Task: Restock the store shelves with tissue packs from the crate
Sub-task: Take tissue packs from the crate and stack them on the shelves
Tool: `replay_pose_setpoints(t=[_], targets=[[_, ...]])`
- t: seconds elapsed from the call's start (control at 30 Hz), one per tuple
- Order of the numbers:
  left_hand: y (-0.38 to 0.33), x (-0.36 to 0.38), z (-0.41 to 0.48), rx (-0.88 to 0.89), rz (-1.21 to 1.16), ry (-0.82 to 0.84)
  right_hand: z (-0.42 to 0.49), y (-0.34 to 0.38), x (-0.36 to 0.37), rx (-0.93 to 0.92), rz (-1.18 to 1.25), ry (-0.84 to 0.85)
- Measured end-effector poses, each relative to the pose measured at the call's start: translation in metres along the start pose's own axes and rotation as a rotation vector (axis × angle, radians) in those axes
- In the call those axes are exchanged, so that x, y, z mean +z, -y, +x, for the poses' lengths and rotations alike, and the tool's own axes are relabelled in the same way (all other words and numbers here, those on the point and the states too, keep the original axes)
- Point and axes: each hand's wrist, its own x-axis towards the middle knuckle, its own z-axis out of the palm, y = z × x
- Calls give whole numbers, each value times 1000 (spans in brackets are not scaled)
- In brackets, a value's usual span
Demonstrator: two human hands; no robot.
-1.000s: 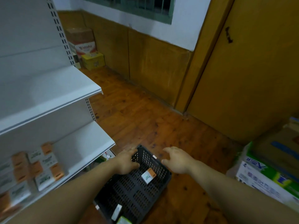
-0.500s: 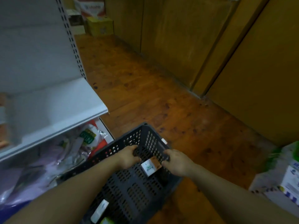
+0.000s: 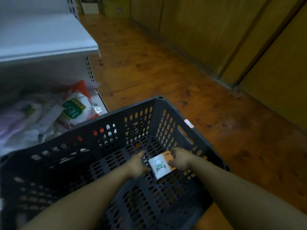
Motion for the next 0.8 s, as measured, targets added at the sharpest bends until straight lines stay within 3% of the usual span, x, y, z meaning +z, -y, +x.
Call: replay_pose_setpoints(t=[0.43, 0.6, 0.7, 0.8], targets=[[15, 65, 71, -149, -456, -62, 68, 1, 34, 47, -122, 202], [11, 68, 73, -239, -789, -126, 61, 2, 20, 45, -45, 230], [8, 61, 68, -221, -833, -210, 55, 4, 16, 16, 52, 240], [8, 35, 52, -169, -854, -283, 49, 13, 18, -53, 203, 129]])
